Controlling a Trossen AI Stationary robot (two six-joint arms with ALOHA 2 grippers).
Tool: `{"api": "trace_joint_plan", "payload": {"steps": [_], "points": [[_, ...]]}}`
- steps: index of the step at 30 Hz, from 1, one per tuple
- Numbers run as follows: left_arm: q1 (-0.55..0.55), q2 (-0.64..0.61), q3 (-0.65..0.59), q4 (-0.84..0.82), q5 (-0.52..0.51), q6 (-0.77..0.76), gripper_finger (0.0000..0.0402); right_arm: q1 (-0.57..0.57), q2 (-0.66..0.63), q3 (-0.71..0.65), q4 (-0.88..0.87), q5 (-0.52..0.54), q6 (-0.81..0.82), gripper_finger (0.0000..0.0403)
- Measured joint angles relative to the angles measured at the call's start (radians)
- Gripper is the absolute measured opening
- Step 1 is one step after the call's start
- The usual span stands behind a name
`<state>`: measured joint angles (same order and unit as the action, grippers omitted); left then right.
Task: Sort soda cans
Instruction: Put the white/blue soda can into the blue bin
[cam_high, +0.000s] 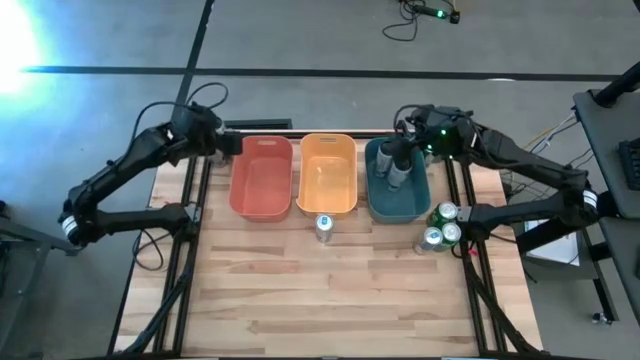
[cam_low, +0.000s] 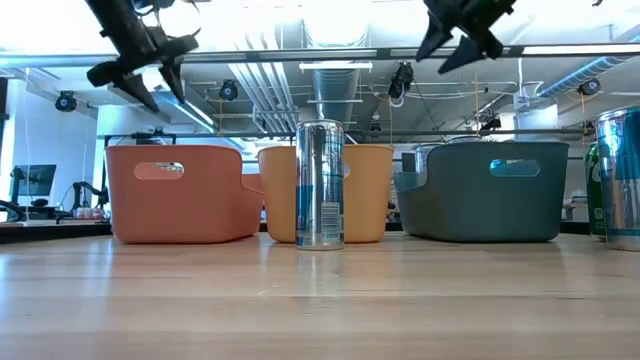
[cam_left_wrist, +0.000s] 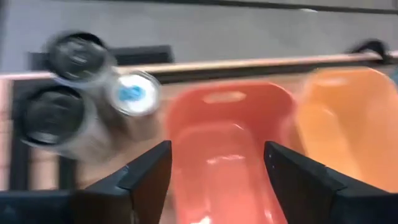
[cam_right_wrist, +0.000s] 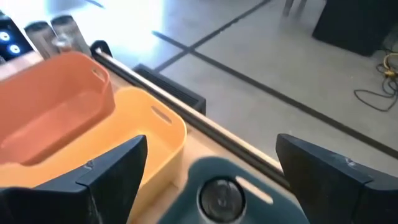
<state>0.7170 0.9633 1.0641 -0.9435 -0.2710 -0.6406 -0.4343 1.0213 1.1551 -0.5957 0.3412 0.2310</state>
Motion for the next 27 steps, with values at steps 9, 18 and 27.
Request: {"api": "trace_joint_plan", "payload": {"steps": [9, 18, 27], "points": [[0.138, 0.057, 0.000, -0.073, -0.033, 0.047, 0.0312, 0.031, 0.067, 0.029, -0.039, -0.001, 0.017, 0.0338], [0.267, 0.123, 0.000, -0.091, -0.042, 0.106, 0.0316, 0.068, 0.144, 0.026, -0.016, -0.001, 0.031, 0.0343], [0.267, 0.204, 0.043, -0.189, -0.057, 0.061, 0.0316, 0.072, 0.161, 0.026, 0.014, -0.001, 0.029, 0.0345]]}}
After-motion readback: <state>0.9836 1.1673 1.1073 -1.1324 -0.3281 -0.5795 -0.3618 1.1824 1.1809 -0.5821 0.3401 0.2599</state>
